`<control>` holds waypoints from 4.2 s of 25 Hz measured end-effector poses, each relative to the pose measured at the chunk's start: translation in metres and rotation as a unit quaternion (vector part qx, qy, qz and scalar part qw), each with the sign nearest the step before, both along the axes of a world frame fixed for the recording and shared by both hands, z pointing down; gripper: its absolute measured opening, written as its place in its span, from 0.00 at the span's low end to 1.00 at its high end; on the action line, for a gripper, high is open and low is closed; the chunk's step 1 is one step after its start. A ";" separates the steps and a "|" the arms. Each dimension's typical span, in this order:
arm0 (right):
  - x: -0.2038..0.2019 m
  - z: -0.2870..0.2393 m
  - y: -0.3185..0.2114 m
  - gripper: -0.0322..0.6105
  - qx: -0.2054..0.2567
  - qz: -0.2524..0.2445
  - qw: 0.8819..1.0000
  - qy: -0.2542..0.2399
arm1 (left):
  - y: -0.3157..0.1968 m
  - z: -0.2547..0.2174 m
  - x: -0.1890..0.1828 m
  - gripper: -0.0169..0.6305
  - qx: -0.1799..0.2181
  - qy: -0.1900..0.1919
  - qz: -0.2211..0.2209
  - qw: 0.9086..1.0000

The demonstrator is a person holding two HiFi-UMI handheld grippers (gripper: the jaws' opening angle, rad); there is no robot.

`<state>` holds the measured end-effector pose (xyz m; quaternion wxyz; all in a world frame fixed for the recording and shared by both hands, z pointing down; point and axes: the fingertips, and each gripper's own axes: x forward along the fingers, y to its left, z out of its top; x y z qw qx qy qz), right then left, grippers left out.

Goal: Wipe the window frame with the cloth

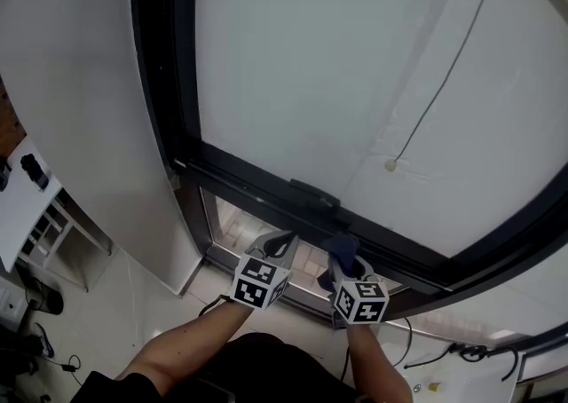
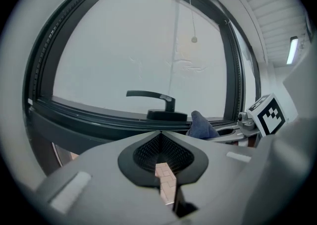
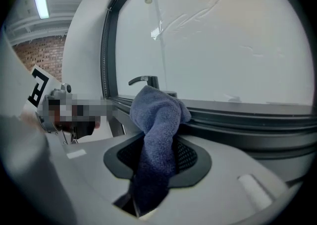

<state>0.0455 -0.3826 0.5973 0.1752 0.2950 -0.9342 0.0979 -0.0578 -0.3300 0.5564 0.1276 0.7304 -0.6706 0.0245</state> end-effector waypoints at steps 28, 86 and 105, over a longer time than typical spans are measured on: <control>-0.193 0.000 0.055 0.26 -0.004 -0.107 0.994 0.000 | 0.095 0.004 -0.198 0.02 0.006 0.003 -0.142 0.990; -0.403 -0.010 0.166 0.26 -0.055 -0.145 0.988 -0.007 | 0.177 -0.021 -0.323 0.02 -0.013 -0.023 -0.139 0.990; -0.442 -0.011 0.130 0.26 -0.070 -0.135 0.988 0.009 | 0.152 -0.035 -0.340 0.02 -0.002 -0.037 -0.128 0.991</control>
